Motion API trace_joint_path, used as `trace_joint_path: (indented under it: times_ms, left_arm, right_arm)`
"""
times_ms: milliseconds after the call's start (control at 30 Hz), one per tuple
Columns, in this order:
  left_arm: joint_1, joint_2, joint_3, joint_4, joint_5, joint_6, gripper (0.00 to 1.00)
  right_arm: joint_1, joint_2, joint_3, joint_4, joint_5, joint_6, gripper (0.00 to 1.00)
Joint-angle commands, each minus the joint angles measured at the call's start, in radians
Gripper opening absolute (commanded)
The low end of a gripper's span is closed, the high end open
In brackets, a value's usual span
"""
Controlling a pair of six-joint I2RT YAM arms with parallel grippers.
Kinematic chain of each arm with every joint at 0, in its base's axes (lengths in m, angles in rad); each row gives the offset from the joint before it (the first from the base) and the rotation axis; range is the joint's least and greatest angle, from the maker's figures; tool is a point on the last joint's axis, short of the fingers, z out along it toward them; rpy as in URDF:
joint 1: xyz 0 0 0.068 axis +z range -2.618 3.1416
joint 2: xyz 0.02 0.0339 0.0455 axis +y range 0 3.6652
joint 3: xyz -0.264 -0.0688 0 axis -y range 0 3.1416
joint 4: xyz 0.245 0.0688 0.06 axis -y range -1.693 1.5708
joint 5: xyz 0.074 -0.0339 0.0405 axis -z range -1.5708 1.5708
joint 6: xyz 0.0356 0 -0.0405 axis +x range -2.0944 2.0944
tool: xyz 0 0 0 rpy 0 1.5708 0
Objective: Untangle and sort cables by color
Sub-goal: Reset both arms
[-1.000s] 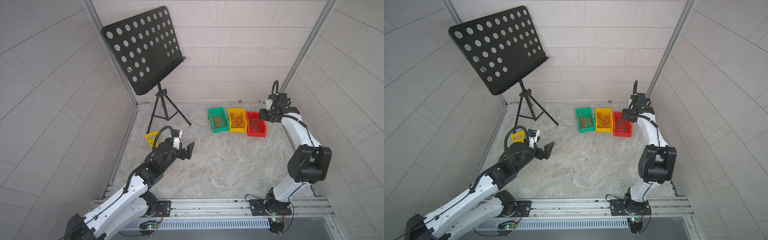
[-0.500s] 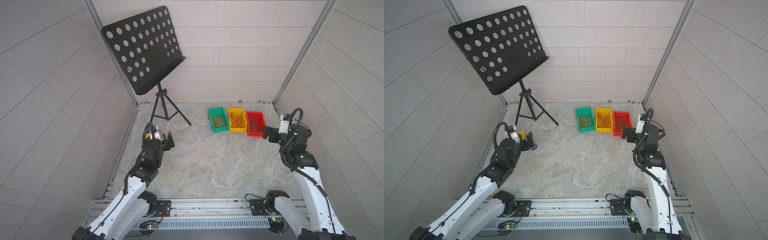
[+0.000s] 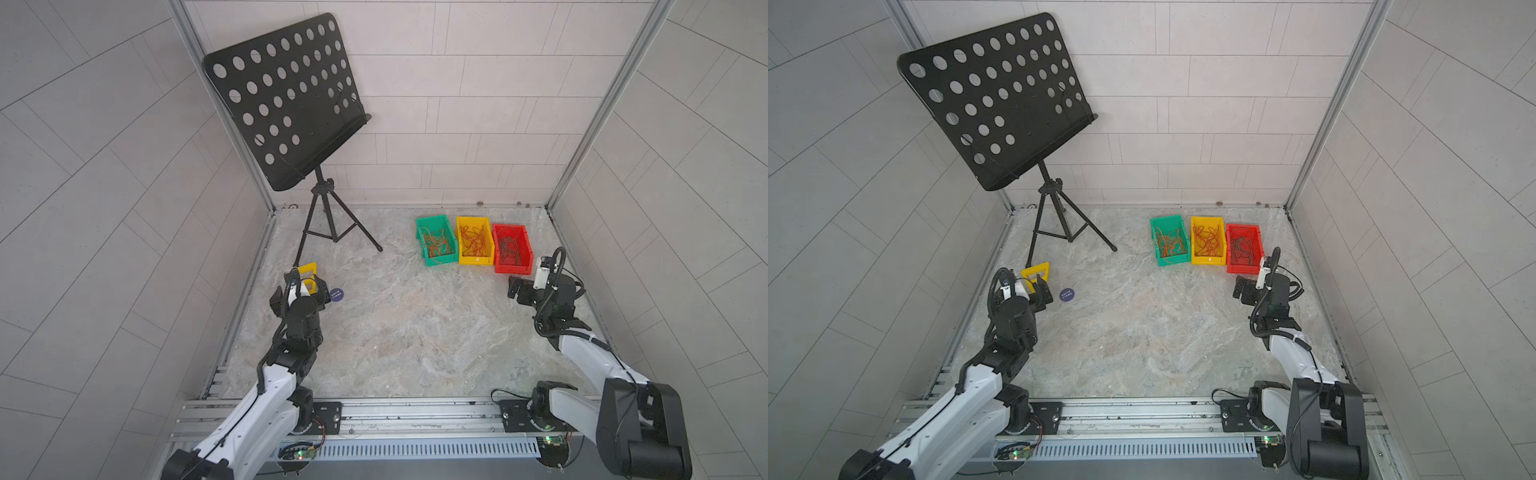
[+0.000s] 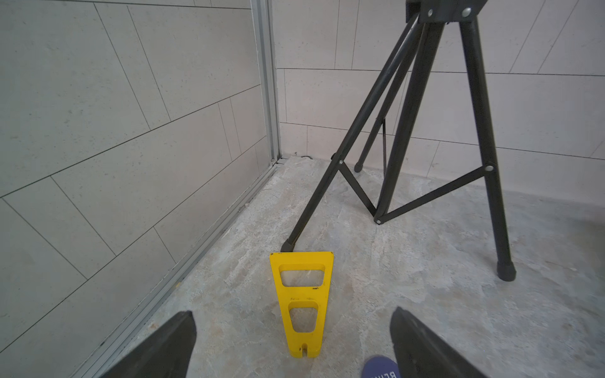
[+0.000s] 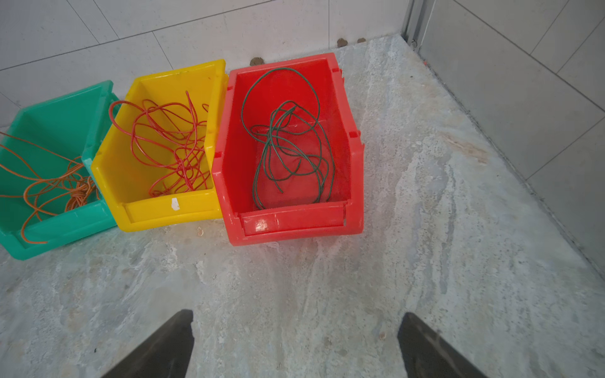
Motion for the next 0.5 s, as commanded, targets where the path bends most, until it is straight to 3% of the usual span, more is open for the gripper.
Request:
trace_joint_path:
  times_ms: [0,133,233,333,467]
  left_arm:
    - [0.061,0.108,-0.028,0.164,0.063,0.024,1.0]
    - [0.137,0.286,-0.057,0.366,0.163,0.042,1.0]
    - [0.185,0.427,-0.065,0.53,0.263,0.057,1.0]
    - [0.213,0.592,-0.06,0.716,0.369,0.056,1.0]
    - [0.214,0.835,-0.044,0.948,0.399,0.081,1.0]
  right_arm:
    - [0.037,0.067,-0.032,0.276,0.042,-0.026,1.0]
    - [0.127,0.207,-0.015,0.398,0.1,-0.165,1.0]
    - [0.141,0.311,-0.023,0.483,0.107,-0.182,1.0]
    - [0.141,0.436,-0.067,0.709,0.106,-0.18,1.0]
    - [0.134,0.394,-0.007,0.531,0.136,-0.165,1.0]
